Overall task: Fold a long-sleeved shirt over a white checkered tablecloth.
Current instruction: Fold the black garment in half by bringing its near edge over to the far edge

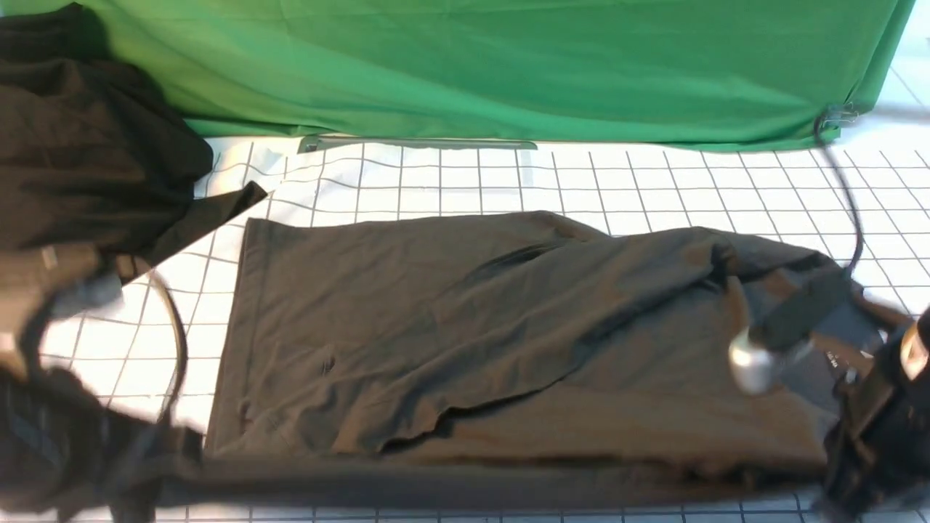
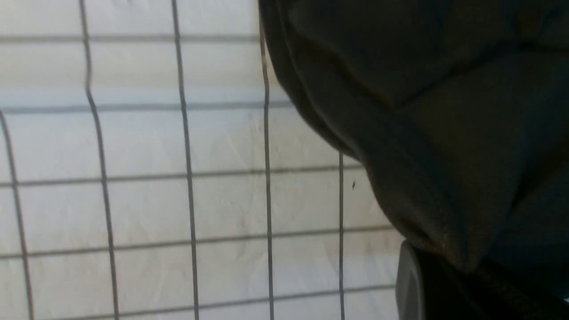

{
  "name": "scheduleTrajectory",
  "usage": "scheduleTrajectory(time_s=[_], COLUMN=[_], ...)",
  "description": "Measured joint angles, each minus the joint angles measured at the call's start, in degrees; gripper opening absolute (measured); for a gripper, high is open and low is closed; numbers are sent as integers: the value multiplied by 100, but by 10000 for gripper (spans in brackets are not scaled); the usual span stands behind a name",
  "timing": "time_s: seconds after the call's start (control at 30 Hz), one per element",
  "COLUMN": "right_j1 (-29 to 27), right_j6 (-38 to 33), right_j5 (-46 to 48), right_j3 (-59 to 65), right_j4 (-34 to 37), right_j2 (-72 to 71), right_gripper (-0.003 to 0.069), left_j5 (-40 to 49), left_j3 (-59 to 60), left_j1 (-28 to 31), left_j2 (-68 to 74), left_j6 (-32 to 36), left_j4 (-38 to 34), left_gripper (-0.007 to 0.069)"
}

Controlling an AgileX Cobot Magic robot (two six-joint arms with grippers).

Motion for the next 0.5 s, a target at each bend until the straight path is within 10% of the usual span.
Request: scheduleTrajectory(time_s=[0.5], right_j1=[-853], right_j6=[-599], right_j5=[-85], right_j3=[-3407], right_j4=[-113], right_j2=[2775], right_gripper=[21], left_j5=[-1089], left_j3=[-3030], left_j1=[1636], left_j2=[3552], left_j6=[942], left_j4=[-365], left_gripper=[16])
